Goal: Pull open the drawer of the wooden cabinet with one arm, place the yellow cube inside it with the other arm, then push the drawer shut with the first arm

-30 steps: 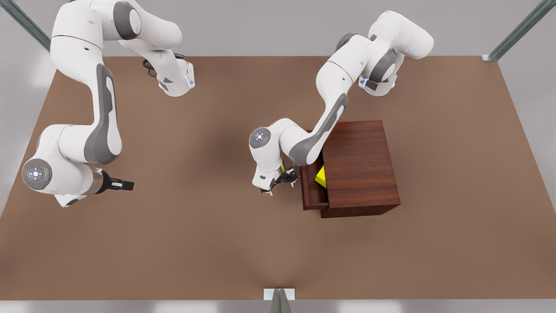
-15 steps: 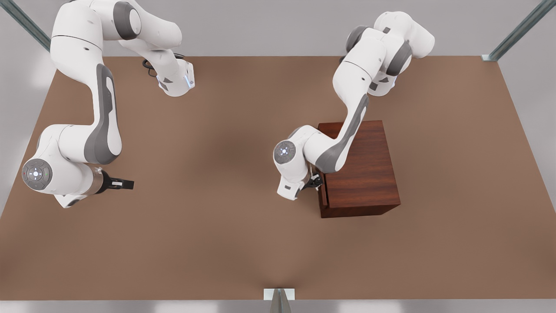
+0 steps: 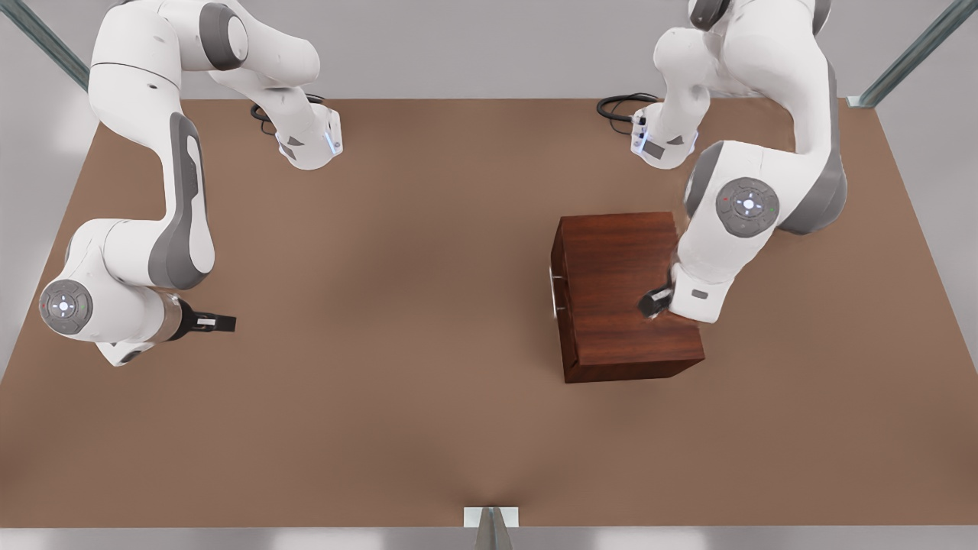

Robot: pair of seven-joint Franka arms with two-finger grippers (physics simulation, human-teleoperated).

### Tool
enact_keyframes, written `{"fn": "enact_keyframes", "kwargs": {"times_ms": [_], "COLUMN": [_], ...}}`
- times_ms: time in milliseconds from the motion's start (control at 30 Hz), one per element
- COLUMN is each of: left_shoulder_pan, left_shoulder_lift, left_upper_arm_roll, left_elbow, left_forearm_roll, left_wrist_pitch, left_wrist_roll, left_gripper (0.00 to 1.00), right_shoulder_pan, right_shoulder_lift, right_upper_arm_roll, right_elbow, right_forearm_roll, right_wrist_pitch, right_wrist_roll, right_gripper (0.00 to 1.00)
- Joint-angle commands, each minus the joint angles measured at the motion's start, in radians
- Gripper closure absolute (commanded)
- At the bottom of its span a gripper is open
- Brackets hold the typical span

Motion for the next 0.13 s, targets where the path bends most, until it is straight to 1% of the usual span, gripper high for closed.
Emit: {"fn": "enact_keyframes", "kwargs": {"times_ms": [0,67,100], "left_shoulder_pan": [0.002,0.003,0.003], "left_shoulder_lift": [-0.067,-0.050,-0.050], "left_upper_arm_roll": [-0.004,-0.006,-0.004], "left_elbow": [-0.066,-0.034,-0.034], "left_forearm_roll": [-0.108,-0.105,-0.105], "left_wrist_pitch": [0.087,0.084,0.084], "left_wrist_roll": [0.520,0.523,0.523], "left_gripper": [0.00,0.00,0.00], "right_shoulder_pan": [0.000,-0.015,-0.023], "right_shoulder_lift": [-0.001,-0.013,-0.042], "right_upper_arm_roll": [0.000,0.000,-0.002], "right_elbow": [0.000,-0.019,-0.073], "right_forearm_roll": [-0.001,0.003,0.003], "right_wrist_pitch": [-0.004,-0.031,-0.016], "right_wrist_roll": [-0.019,-0.022,-0.025], "right_gripper": [0.00,0.00,0.00]}}
